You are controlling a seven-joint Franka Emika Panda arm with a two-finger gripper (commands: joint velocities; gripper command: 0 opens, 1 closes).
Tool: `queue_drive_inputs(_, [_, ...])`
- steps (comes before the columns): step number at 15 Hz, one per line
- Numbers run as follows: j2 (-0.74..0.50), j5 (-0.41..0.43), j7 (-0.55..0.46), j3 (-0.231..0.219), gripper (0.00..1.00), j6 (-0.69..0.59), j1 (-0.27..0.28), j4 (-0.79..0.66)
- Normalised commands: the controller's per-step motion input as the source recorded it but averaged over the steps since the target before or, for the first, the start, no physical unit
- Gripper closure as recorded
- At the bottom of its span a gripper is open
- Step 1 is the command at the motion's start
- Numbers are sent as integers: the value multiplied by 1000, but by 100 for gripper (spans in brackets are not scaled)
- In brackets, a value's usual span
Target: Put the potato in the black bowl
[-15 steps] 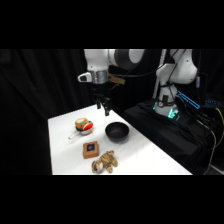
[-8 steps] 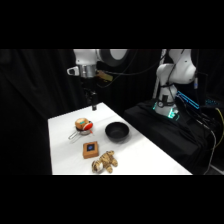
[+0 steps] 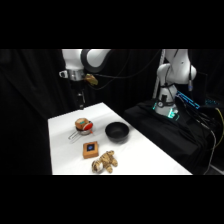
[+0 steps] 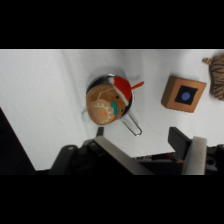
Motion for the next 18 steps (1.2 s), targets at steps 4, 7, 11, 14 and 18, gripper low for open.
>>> queue_drive_inputs(4, [452, 200, -114, 40, 0, 122, -134, 415])
queue_drive_inputs(7, [396, 120, -81, 40, 0, 74, -126, 405])
queue_drive_inputs(11, [317, 99, -82, 54, 0, 40, -114, 336])
queue_drive_inputs(14, [241, 102, -76, 77, 0, 43, -86, 246])
queue_drive_inputs(18, [186, 122, -77, 90, 0, -10, -94, 210])
